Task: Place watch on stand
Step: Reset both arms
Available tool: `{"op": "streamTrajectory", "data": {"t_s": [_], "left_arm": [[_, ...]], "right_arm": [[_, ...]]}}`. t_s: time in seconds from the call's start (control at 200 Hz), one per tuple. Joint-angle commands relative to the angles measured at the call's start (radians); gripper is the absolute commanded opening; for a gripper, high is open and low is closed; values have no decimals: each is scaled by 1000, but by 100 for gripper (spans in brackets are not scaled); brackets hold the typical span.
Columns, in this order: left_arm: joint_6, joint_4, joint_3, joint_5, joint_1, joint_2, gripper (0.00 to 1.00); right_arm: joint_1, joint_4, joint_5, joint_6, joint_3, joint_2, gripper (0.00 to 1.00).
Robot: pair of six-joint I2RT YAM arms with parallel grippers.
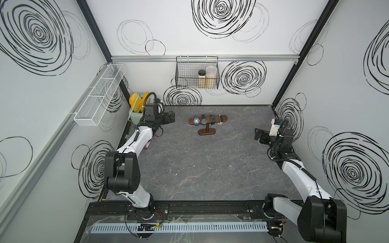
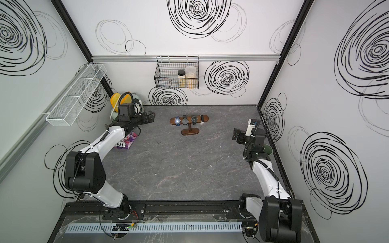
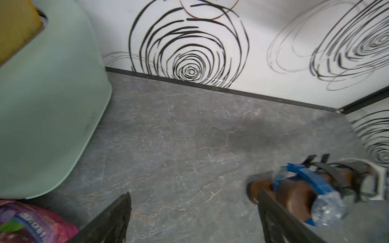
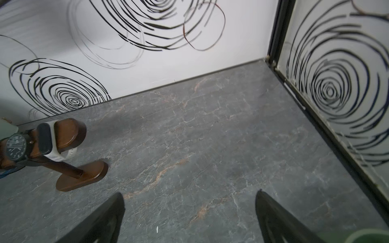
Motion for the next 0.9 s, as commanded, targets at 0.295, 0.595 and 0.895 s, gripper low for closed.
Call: {"op": "streamTrajectory", "data": {"t_s": [0.295, 0.595, 0.895], "left_arm": [[303, 335, -242, -161, -84, -12, 97], [526, 544, -408, -376, -271, -8, 97], [440, 761, -573, -300, -221, -195, 97]], "right_arm": [[-1, 915, 81, -118, -428, 214, 98], [39, 998, 47, -167, -381, 396, 98], [69, 946, 152, -164, -345, 414, 98]]}}
